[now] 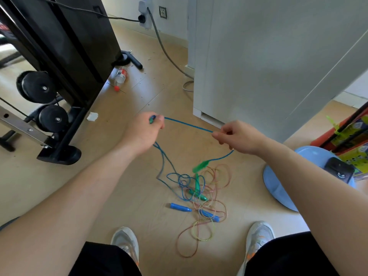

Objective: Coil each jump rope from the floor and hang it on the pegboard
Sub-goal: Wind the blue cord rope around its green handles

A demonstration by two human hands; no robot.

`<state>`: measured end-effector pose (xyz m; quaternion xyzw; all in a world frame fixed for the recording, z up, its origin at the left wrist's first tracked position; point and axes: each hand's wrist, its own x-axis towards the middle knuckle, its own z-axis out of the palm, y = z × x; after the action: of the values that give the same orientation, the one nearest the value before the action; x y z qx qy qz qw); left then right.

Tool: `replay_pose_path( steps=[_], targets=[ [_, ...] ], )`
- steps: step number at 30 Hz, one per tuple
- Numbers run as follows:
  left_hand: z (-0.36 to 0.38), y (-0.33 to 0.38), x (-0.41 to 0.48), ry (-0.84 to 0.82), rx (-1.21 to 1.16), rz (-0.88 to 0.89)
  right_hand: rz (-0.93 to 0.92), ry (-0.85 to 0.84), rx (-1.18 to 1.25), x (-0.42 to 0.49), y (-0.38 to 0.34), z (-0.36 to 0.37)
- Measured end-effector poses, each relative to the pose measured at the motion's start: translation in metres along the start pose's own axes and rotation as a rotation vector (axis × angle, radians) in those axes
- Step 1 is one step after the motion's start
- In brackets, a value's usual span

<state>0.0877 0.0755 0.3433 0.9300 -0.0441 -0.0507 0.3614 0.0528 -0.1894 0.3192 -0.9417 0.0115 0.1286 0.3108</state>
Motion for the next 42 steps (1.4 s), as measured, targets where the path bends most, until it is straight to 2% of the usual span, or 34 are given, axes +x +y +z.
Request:
replay_pose_path(
  steps=[4,7,10,12,15,17,19,23,28,32,34,37,40,42],
  targets=[
    [-0.009,-0.011,0.004,0.064,0.039,-0.072,0.076,-0.08,0.016,0.0,0.025,0.002],
    [-0.014,-0.016,0.01,0.146,0.008,-0.132,0.12,-0.108,-0.061,0.002,0.031,0.005],
    [-0.017,-0.02,0.011,0.159,0.032,-0.134,0.185,-0.131,-0.126,0.003,0.041,0.01],
    [-0.012,-0.019,0.008,0.114,0.038,-0.132,0.223,-0.142,-0.144,0.002,0.043,0.013],
    [0.0,-0.015,0.002,-0.047,0.088,-0.114,0.199,-0.132,-0.081,-0.001,0.024,0.013],
    [0.008,-0.011,-0.005,-0.136,0.077,-0.07,0.078,-0.09,-0.054,-0.002,0.002,0.012],
    [0.018,-0.006,-0.011,-0.199,0.051,0.052,-0.052,-0.088,-0.061,-0.006,-0.02,0.011],
    [0.037,0.01,-0.022,-0.354,-0.035,0.193,-0.194,-0.226,-0.036,-0.012,-0.046,0.01],
    [0.034,0.007,-0.018,-0.434,0.018,0.157,-0.173,-0.101,-0.052,-0.009,-0.042,0.007],
    [0.028,0.002,-0.011,-0.32,0.076,0.088,-0.038,-0.258,0.107,-0.008,-0.028,0.005],
    [0.027,0.0,-0.009,-0.275,0.119,0.054,0.003,-0.317,0.082,-0.009,-0.024,0.005],
    [0.029,-0.007,-0.005,-0.238,0.128,-0.002,0.033,-0.327,0.056,-0.01,-0.024,0.005],
    [0.03,-0.007,-0.006,-0.114,0.093,-0.047,0.109,-0.308,0.163,-0.009,-0.027,0.004],
    [0.028,-0.002,-0.008,-0.094,0.09,-0.117,0.167,-0.294,0.237,-0.01,-0.03,0.004]
  ],
)
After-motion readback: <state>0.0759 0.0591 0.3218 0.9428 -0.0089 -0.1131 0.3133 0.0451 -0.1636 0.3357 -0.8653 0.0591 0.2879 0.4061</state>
